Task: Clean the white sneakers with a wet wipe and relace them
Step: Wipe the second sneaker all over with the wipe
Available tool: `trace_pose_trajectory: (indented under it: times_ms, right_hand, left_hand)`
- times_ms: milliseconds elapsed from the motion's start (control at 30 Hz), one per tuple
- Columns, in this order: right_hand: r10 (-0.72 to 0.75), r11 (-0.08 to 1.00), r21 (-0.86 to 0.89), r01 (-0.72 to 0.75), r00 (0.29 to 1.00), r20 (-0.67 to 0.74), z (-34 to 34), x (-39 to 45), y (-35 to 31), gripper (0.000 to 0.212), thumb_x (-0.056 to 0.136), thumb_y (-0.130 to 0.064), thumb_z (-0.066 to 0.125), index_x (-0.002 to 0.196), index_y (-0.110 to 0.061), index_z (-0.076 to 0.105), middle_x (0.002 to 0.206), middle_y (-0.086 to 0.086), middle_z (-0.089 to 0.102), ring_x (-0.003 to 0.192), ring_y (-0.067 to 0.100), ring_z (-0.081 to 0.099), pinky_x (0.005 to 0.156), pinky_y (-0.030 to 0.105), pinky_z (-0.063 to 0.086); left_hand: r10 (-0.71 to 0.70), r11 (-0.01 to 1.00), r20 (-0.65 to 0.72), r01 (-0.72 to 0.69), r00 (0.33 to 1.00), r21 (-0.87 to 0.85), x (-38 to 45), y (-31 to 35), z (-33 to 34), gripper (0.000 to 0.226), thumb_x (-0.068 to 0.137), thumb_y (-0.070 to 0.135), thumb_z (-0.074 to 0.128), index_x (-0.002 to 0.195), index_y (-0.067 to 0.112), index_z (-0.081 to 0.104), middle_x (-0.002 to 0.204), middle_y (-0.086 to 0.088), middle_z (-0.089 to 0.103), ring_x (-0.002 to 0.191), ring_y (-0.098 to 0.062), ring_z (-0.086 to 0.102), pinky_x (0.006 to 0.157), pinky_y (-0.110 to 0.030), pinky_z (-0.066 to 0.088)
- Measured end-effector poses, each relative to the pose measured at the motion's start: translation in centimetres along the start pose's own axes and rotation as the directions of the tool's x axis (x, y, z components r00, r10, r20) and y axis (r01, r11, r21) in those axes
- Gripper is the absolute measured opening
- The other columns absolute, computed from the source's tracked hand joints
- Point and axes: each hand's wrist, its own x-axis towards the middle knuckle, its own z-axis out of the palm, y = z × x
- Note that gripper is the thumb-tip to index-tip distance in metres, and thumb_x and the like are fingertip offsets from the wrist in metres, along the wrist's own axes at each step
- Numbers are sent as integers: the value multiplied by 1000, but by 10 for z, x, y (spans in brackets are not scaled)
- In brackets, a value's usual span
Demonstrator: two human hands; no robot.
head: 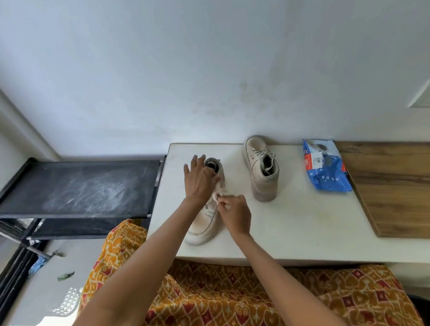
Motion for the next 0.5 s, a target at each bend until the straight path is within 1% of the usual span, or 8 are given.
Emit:
trace_pose_trajectory:
  times_ms: [100,133,200,233,300,333,400,500]
  right_hand:
    - [6,1000,-4,-6,1000,27,-9,12,2,17,84,-22,62,91,-14,75,84,11,67,88,26,57,64,31,44]
    - [16,999,27,-16,1000,-1,-12,20,-1,18,85,-23,61,87,-12,74,81,12,67,85,26,57,60,29,39]
    - [103,978,194,-79,988,-117,-19,38,-10,24,89,-26,59,80,-9,72,73,11,67,72,24,55,58,27,32]
    - [161,952,287,-107,972,-173,-24,47,-15,26,90,-27,58,78,-8,71,70,11,66,66,22,53,56,27,32]
    - [235,916,372,-148,951,-201,-33,63,-19,21,89,-20,56,77,-9,69,67,10,64,63,20,51,55,28,33]
    - [223,924,352,-149,958,-182,-36,70,-19,18,88,-17,55,76,-10,68,67,9,63,63,21,51,55,28,33]
    - [93,973,219,-65,989,-119,-39,82,-18,17,88,-18,57,80,-10,70,75,10,66,69,20,53,58,27,34]
    - [-73,995,71,72,997,4,-34,83,-21,19,89,-18,60,102,-12,73,99,11,70,89,27,61,72,31,46]
  left_hand:
    - [-43,994,43,47,998,-100,2,0,-5,30,88,34,61,105,11,71,139,-10,42,134,-26,25,104,-41,32]
    - [-70,979,49,78,996,-187,3,1,-5,27,87,29,63,103,10,72,135,-12,44,132,-27,27,98,-39,37]
    - [-109,923,61,123,992,-366,3,2,-5,20,83,22,67,95,7,74,128,-15,49,128,-29,32,91,-32,40]
    - [-108,884,70,128,992,-449,3,-2,-3,18,82,20,68,90,5,75,119,-16,54,122,-31,40,85,-29,42]
    - [-77,775,125,138,989,-617,2,-11,-6,16,80,15,71,80,0,74,94,-12,58,97,-28,55,67,-25,43]
    - [-56,709,165,155,985,-688,2,-17,-10,16,80,14,71,77,-2,72,85,-7,57,85,-23,56,61,-24,42]
    - [-29,600,249,216,968,-770,3,-29,-19,15,83,12,68,79,-2,69,73,3,56,71,-13,51,58,-21,41]
    - [-21,512,313,279,950,-812,8,-44,-22,16,87,11,65,73,4,62,55,15,57,61,-9,46,55,-22,37]
